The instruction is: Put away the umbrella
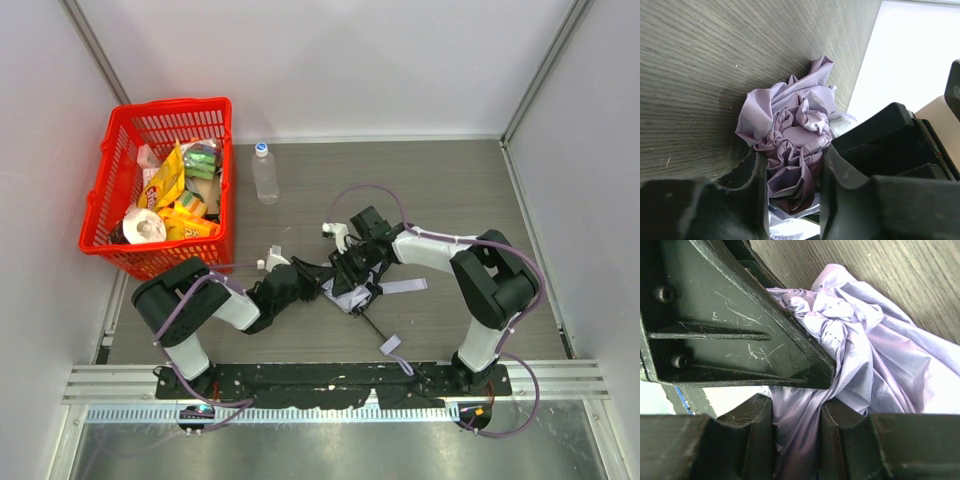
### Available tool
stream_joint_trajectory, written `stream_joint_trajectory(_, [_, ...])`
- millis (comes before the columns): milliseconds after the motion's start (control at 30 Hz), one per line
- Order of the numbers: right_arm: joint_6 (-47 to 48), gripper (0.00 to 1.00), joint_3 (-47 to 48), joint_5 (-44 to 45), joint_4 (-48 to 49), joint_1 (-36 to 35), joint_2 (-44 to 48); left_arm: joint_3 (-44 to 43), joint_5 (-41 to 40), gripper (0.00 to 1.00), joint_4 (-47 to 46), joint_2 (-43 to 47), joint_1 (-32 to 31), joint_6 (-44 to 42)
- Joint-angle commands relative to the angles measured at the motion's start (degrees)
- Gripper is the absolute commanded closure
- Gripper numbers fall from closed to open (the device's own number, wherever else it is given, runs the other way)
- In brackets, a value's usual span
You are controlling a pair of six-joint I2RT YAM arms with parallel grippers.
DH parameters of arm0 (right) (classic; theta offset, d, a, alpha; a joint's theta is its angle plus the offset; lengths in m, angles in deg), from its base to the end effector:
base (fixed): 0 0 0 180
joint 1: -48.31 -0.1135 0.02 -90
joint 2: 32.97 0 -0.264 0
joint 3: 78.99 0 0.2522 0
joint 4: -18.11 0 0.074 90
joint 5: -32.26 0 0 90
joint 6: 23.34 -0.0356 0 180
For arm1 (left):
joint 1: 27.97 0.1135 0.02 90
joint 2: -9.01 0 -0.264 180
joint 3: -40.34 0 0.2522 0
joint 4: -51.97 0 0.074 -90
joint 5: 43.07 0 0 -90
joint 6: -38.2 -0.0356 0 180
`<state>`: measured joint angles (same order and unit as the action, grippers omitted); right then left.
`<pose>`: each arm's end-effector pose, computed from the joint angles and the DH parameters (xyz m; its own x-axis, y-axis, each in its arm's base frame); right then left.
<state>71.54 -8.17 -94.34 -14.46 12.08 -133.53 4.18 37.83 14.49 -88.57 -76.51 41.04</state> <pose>0.2577 0.2151 0.1571 -0.6523 -0.5626 -0.5079 -0.7562 0.4376 0.4865 0.1865 -0.2025 0.1094 -0.6302 -0.7762 -0.0188 -0.3003 0.2660 -0.9160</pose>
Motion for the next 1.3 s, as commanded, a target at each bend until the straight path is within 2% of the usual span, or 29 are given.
stream_joint_trajectory(0, [5.0, 0.99, 1.8, -1.6, 4.2, -3.5, 2.3, -0.1, 0.7, 0.89, 0.6, -1.7, -1.1, -2.9])
stream_joint_trajectory(33, [4.0, 0.98, 1.5, 1.2, 4.1, -3.7, 2.5, 0.1, 0.6, 0.94, 1.2, -1.2, -1.2, -3.5])
stream_joint_trajectory(67, [2.0, 0.91, 1.5, 2.8, 3.9, -3.7, 2.6, 0.1, 0.6, 1.0, 2.5, -0.9, -1.2, -3.9])
stream_joint_trajectory(100, [0.9, 0.86, 1.5, 5.2, 3.1, -4.0, 3.2, 0.2, 0.5, 1.0, 3.4, -0.5, -1.3, -4.1])
stream_joint_trajectory(133, [-2.7, 0.68, 1.3, 12.0, 2.9, -4.4, 3.6, 0.2, 0.5, 1.0, 4.0, -0.2, -1.4, -4.4])
stream_joint_trajectory(167, [-4.0, 0.6, 1.7, 14.9, 1.5, -5.6, 4.7, 0.3, 0.5, 1.0, 4.9, 0.0, -1.4, -4.7])
stream_joint_trajectory(200, [-4.8, 0.28, 1.8, 19.1, 0.4, -6.1, 5.4, 0.6, 0.4, 1.0, 5.6, 0.2, -1.5, -4.7])
stream_joint_trajectory(267, [-10.4, 0.25, 1.0, 28.6, 0.1, -8.1, 9.2, 1.2, 0.4, 1.0, 7.3, 0.6, -1.5, -4.6])
stream_joint_trajectory(400, [-15.1, 0.22, -0.7, 42.9, -2.6, -8.9, 17.3, 1.6, 1.4, 1.0, 9.7, 1.1, -1.7, -4.6])
stream_joint_trajectory(567, [-13.2, 0.2, -1.3, 51.7, -3.9, -17.0, 24.2, 1.1, 1.7, 1.0, 14.5, 2.7, -1.9, -3.6])
stream_joint_trajectory(633, [-11.9, 0.21, -2.6, 53.8, -1.6, -21.6, 24.7, 0.0, 1.9, 1.0, 18.4, 4.4, -1.9, -3.0])
stream_joint_trajectory(733, [-11.7, 0.21, -5.6, 59.4, 1.8, -27.3, 23.0, -3.6, 2.2, 1.0, 30.8, 6.6, -1.9, -2.0])
stream_joint_trajectory(833, [-12.3, 0.2, -6.6, 66.0, 2.7, -31.7, 18.9, -6.4, 2.0, 1.0, 39.4, 8.5, -1.9, -1.2])
stream_joint_trajectory(933, [-12.8, 0.2, -7.5, 68.2, 3.5, -34.9, 14.9, -7.7, 2.1, 1.0, 42.7, 9.2, -1.7, -1.3])
stream_joint_trajectory(1100, [-15.6, 0.2, -9.7, 70.3, 6.1, -36.4, 11.0, -10.7, 4.1, 1.0, 48.0, 8.5, -1.3, -0.7])
stream_joint_trajectory(1167, [-17.8, 0.2, -10.6, 69.7, 6.6, -36.5, 11.0, -9.3, 4.8, 1.0, 46.0, 8.5, -0.7, -0.4])
stream_joint_trajectory(1267, [-20.4, 0.2, -15.5, 67.8, 11.1, -36.1, 19.3, -5.3, 4.3, 1.0, 38.6, 9.8, 0.0, -1.4])
